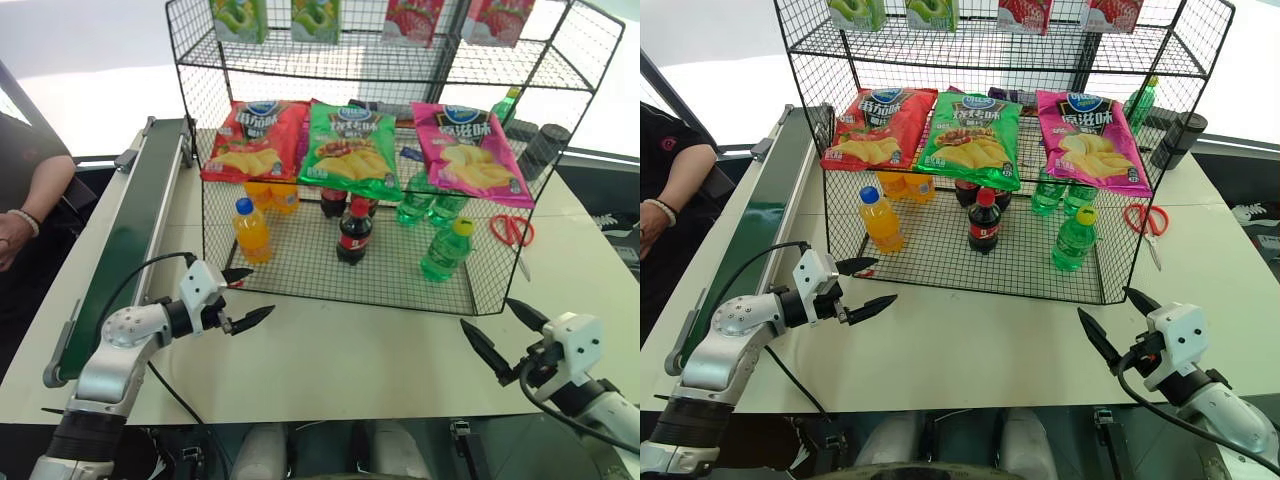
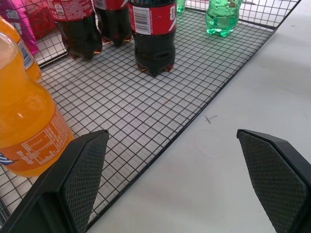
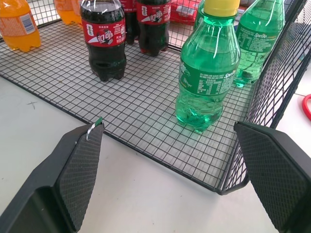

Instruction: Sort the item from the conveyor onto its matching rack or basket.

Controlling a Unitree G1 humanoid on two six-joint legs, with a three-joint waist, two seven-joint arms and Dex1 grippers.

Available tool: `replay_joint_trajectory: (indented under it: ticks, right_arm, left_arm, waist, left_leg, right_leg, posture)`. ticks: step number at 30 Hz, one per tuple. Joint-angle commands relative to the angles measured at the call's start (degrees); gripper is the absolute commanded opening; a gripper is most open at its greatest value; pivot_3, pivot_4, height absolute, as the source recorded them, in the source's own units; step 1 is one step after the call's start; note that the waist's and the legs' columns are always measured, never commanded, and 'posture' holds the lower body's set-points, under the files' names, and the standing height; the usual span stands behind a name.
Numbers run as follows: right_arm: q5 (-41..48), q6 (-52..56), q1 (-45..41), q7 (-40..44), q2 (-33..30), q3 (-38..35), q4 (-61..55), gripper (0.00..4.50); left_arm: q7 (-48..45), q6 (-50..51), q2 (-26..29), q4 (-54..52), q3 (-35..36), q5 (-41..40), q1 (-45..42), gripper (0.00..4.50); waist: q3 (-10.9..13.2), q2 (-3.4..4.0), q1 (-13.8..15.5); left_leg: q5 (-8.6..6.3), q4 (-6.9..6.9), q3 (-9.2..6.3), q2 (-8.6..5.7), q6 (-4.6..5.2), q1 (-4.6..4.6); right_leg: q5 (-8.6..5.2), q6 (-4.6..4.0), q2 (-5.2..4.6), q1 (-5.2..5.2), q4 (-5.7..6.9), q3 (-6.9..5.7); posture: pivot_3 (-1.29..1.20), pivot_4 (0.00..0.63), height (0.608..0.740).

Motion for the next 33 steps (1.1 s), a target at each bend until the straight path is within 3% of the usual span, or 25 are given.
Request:
replay_joint_trajectory:
  ticks: [1,33]
  right_arm:
    - [-0.2,-2.2,0.0,0.9,0.0,-0.9,0.9,4.45]
    - [-0.8,-2.9,-3.4,2.2,-0.2,0.0,2.8,4.45]
  left_arm:
    - [-0.5,-0.4,0.7,-1.5,1.5,-1.1,-0.1,4.5]
    - [3.4,-1.1,0.8,-0.6,2.7,-0.2,-0.5,4.5]
  waist:
    - [0.0,0.0,0.0]
    - [0.0,0.0,0.0]
  left_leg:
    - [0.0,0.0,0.0,0.0,0.0,0.0]
    - [0.0,0.01,0.0,0.0,0.0,0.02]
  right_leg:
    - [0.0,0.0,0.0,0.0,0.0,0.0]
    - [0.0,0.0,0.0,0.02,0.02,0.0]
  posture:
    - [0.0,0.15,0.732]
    - [0.0,0.15,0.732]
